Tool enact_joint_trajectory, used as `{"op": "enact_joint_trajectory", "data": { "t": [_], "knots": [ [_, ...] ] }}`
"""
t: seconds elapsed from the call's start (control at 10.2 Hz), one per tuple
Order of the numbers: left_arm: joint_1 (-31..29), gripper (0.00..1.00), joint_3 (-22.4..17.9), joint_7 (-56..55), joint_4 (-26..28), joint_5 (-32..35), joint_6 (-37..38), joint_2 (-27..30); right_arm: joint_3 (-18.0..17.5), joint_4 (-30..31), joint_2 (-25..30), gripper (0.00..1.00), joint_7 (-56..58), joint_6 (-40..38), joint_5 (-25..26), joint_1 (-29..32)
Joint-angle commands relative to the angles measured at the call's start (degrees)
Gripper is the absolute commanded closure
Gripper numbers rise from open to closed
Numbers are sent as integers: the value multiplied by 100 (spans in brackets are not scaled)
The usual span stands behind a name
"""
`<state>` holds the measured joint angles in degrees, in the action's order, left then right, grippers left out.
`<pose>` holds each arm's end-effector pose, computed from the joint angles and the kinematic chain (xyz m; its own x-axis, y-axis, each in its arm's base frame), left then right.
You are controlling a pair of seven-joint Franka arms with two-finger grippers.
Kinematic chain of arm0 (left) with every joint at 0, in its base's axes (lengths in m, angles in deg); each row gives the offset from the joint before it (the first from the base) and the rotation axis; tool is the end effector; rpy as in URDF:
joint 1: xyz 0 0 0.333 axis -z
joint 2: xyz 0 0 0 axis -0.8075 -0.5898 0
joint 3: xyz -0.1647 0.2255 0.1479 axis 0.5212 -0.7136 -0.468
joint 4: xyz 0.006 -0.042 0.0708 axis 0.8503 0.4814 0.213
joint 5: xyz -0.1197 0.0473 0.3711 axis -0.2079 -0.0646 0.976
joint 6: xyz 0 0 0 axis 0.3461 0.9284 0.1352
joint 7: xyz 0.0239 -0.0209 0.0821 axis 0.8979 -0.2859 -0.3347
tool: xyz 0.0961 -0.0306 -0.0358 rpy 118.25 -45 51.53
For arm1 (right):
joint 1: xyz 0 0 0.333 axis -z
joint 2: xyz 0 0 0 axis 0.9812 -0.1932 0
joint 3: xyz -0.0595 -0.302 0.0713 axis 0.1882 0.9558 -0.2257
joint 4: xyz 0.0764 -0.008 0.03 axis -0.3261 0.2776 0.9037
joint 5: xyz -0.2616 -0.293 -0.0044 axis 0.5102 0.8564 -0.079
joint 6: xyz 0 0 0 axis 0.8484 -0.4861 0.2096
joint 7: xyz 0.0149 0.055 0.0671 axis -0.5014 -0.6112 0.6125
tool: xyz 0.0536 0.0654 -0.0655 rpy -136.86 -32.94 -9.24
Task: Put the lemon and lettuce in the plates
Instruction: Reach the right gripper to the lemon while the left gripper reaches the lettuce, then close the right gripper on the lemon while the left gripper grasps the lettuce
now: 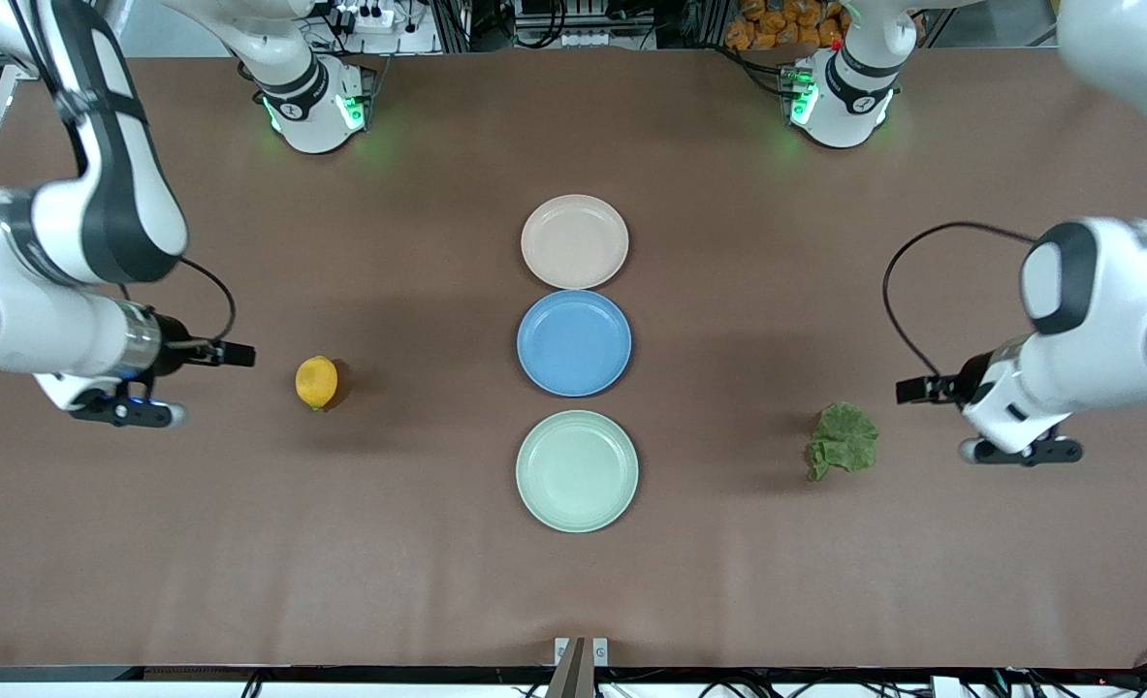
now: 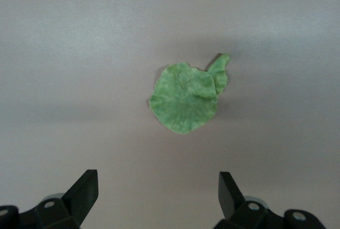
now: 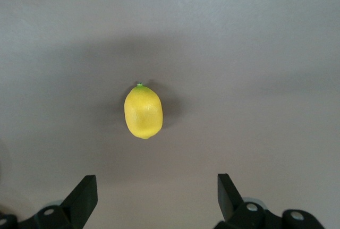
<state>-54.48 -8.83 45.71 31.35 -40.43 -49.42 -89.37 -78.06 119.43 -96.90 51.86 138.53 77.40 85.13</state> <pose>0.6687 -0.0459 0.3563 0.9910 -0.0004 -0.1341 0.0055 -0.9990 0.0439 0.6217 0.0316 0.3713 0.9650 -0.1070 -0.2396 -0.1136 -0.9934 -0.0141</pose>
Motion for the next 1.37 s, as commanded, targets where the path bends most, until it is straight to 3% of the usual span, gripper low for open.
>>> {"op": "enact_joint_trajectory", "data": {
  "t": [0.0, 0.59, 0.78, 1.27],
  "knots": [
    [150, 0, 7, -283, -96, 253, -90, -225, -38, 439, -245, 0, 12, 694, -6, -46],
    [203, 0, 24, -408, -184, 395, -582, -822, -56, 502, -1239, 0, 12, 1320, -15, -126],
    [194, 0, 24, -408, -184, 394, -966, -1016, -56, 502, -1337, 0, 21, 1392, -338, -134],
    [414, 0, 42, -637, -184, 368, -1267, -1411, -47, 510, -1451, 0, 39, 1453, -331, -108]
  ]
}}
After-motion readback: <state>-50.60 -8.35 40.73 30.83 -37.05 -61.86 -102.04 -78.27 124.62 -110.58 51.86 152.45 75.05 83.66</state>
